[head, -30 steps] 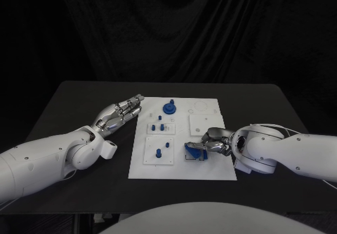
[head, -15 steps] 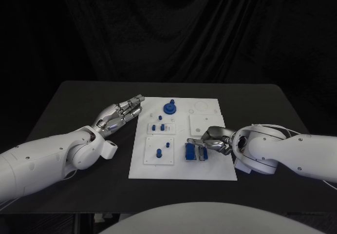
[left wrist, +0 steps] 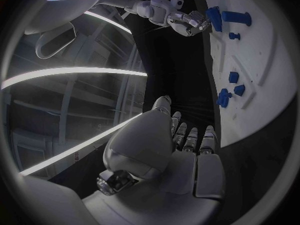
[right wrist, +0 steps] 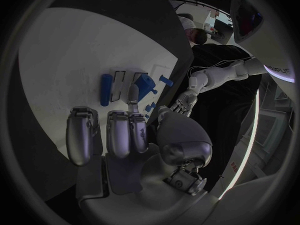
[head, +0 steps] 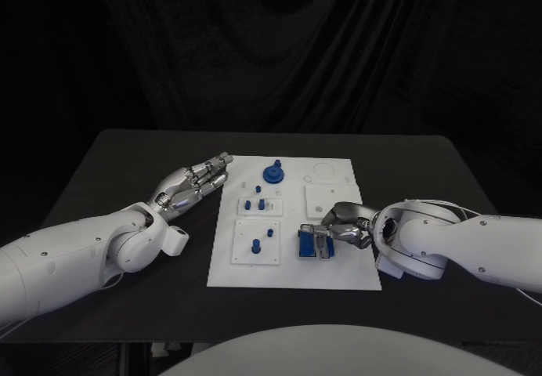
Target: Assemble the parts on the task board
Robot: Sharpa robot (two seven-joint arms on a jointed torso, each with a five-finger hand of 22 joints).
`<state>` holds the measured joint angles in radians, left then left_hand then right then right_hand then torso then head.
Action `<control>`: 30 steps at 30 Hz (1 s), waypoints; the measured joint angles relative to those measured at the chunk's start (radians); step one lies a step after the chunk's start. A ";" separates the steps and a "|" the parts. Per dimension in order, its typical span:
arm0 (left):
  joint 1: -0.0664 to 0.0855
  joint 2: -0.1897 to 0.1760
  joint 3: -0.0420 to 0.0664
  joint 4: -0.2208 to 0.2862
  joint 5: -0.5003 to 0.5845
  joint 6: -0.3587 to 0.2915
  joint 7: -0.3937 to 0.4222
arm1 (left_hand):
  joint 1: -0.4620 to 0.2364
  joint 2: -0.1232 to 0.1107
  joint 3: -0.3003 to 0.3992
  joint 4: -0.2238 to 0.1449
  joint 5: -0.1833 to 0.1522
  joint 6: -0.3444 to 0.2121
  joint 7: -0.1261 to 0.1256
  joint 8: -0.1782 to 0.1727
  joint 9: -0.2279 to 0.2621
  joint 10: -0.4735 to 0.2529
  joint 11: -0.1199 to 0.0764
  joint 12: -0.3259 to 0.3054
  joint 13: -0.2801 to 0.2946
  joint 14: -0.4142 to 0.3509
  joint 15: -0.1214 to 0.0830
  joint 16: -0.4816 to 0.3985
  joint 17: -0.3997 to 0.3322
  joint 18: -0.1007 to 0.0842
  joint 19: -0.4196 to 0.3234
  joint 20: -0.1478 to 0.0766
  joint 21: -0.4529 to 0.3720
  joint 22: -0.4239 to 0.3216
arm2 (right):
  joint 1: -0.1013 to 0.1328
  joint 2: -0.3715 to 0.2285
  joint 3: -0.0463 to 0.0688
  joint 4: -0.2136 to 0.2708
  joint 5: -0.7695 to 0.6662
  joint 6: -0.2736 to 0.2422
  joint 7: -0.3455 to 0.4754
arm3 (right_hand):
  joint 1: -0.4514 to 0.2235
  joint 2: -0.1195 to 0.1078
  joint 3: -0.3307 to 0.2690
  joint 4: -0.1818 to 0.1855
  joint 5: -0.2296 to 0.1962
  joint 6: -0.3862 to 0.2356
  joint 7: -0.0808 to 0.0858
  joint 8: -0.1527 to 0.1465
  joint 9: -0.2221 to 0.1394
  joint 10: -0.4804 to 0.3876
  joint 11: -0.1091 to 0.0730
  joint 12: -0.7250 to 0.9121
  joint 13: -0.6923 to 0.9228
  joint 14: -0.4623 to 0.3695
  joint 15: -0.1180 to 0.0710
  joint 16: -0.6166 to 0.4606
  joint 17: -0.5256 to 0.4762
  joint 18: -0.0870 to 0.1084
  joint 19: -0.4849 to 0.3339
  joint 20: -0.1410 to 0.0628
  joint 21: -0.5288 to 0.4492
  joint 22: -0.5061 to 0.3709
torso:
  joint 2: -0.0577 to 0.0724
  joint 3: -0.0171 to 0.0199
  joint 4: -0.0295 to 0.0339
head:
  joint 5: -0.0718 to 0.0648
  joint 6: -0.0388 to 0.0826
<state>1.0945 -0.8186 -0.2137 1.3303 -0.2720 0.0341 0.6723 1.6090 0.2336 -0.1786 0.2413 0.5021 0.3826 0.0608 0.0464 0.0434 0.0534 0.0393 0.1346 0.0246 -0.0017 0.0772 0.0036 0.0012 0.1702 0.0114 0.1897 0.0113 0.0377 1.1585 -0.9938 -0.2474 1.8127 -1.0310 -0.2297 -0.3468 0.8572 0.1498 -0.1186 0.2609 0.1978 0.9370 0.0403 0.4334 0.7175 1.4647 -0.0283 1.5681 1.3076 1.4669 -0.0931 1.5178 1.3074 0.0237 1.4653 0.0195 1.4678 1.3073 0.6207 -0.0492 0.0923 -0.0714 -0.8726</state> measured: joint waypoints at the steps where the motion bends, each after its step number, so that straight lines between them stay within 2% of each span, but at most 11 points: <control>1: 0.000 0.000 0.000 0.000 0.000 0.000 0.000 | 0.000 0.000 0.000 0.000 0.000 0.000 0.000 0.000 0.000 0.000 0.000 0.000 0.000 -0.002 0.002 0.000 0.000 0.000 0.000 0.000 0.000 0.000 | 0.000 -0.002 0.000 0.002 -0.003 0.000 0.005 | 0.034 -0.011 0.000 -0.013 0.011 0.000 0.000 0.000 0.001 0.000 0.000 0.000 0.000 0.000 0.000 0.000 0.000 0.000 0.000 0.000 0.000 0.000 | 0.000 -0.0002 0.0001 | 0.001 0.000; 3: 0.000 0.000 0.000 0.000 0.000 0.000 -0.001 | 0.000 0.000 0.000 0.000 0.000 0.000 0.000 0.000 0.000 0.000 0.000 0.004 0.001 0.002 0.005 0.000 0.000 0.000 0.000 0.000 0.000 0.000 | 0.000 -0.005 0.000 0.004 -0.012 0.000 0.012 | 0.094 -0.030 0.000 -0.042 0.032 0.000 0.000 0.005 0.010 0.000 0.000 0.000 0.000 0.000 0.000 0.000 0.000 0.000 0.000 0.000 0.000 0.000 | 0.000 -0.0003 0.0001 | 0.002 0.000; 6: 0.000 0.000 0.000 0.000 0.000 0.001 -0.001 | 0.000 0.000 0.000 0.000 0.000 0.000 0.000 0.000 0.000 0.000 0.000 0.004 0.001 0.002 0.005 0.000 0.000 0.000 0.000 0.000 0.000 0.000 | 0.000 -0.012 0.000 0.012 -0.037 0.000 0.024 | 0.178 -0.053 0.003 -0.086 0.041 -0.007 0.000 0.043 0.047 0.000 0.000 0.000 0.000 0.000 0.000 0.000 0.000 0.000 0.000 0.000 0.004 0.000 | 0.000 -0.0004 -0.0001 | 0.004 0.000; 8: 0.000 0.000 0.000 0.000 0.000 0.001 -0.001 | 0.000 0.000 0.000 0.000 0.000 0.000 0.000 0.000 0.000 0.000 0.000 0.004 0.001 0.002 0.005 0.000 0.000 0.000 0.000 0.000 0.000 0.000 | 0.000 -0.016 0.000 0.020 -0.062 0.002 0.033 | 0.229 -0.065 0.006 -0.117 0.041 -0.016 -0.005 0.081 0.086 0.000 0.000 0.000 0.000 0.000 0.000 0.000 0.000 0.000 0.000 0.000 0.004 0.000 | 0.000 -0.0004 -0.0005 | 0.006 0.000; 12: 0.000 -0.001 0.000 0.000 0.000 0.001 -0.002 | 0.000 0.000 0.003 -0.003 0.000 0.004 0.004 0.000 0.000 0.000 0.000 0.004 0.001 0.002 0.005 0.000 0.000 0.000 0.000 0.000 0.000 0.000 | 0.000 -0.021 0.000 0.030 -0.116 0.005 0.046 | 0.297 -0.073 0.008 -0.157 0.021 -0.054 -0.018 0.188 0.205 0.000 -0.011 0.000 0.000 -0.002 -0.002 0.000 0.000 0.000 0.000 0.000 0.010 0.000 | 0.000 -0.0003 -0.0010 | 0.007 0.000; 16: -0.001 -0.001 0.000 0.000 0.000 0.002 -0.002 | 0.000 0.000 0.003 -0.003 0.000 0.004 0.004 0.000 0.000 0.000 0.000 0.004 0.001 0.002 0.005 0.000 0.000 0.000 0.000 0.000 0.000 0.000 | 0.000 -0.021 0.000 0.033 -0.160 0.008 0.052 | 0.314 -0.071 0.010 -0.163 0.021 -0.063 -0.027 0.245 0.269 0.002 -0.017 0.000 0.000 0.001 -0.010 0.000 0.000 0.000 0.000 -0.007 0.010 0.000 | 0.000 -0.0003 -0.0011 | 0.004 0.000; 20: -0.001 -0.001 0.000 0.000 0.000 0.002 -0.003 | 0.000 0.000 0.003 -0.003 0.000 0.004 0.004 0.000 0.000 0.000 0.000 0.004 0.001 0.002 0.005 0.000 0.000 0.000 0.000 0.000 0.000 0.000 | 0.000 -0.019 0.000 0.033 -0.193 0.012 0.053 | 0.314 -0.071 0.010 -0.163 0.021 -0.066 -0.030 0.266 0.294 0.002 -0.024 0.000 0.000 -0.002 -0.012 0.000 0.000 0.000 0.000 -0.007 0.010 0.000 | 0.000 0.0002 -0.0011 | 0.006 0.000; 30: -0.001 -0.002 0.000 0.000 0.000 0.003 -0.003 | 0.000 0.000 0.003 -0.003 0.004 0.004 0.004 0.000 0.000 0.000 0.000 0.004 0.001 0.002 0.005 0.000 0.000 0.000 0.000 0.000 0.000 0.000 | 0.000 -0.009 0.000 0.024 -0.232 0.016 0.053 | 0.321 -0.064 0.010 -0.163 0.021 -0.070 -0.034 0.278 0.313 0.002 -0.024 0.000 0.000 -0.002 -0.012 0.000 0.000 0.000 0.000 -0.014 0.010 0.000 | 0.000 0.0004 -0.0011 | 0.007 0.000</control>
<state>1.0935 -0.8206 -0.2137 1.3307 -0.2720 0.0367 0.6691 1.6090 0.2336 -0.1759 0.2385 0.5061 0.3862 0.0645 0.0464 0.0433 0.0534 0.0393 0.1385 0.0253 0.0004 0.0824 0.0036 0.0013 0.1702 0.0114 0.1896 0.0113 0.0377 1.1583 -1.0024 -0.2474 1.8363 -1.2626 -0.2133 -0.2942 1.1778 0.0862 -0.1087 0.0982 0.2189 0.8674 0.0066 0.7114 1.0306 1.4667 -0.0519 1.5681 1.3076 1.4653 -0.1054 1.5179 1.3074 0.0237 1.4654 0.0054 1.4782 1.3073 0.6205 -0.0488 0.0913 -0.0647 -0.8726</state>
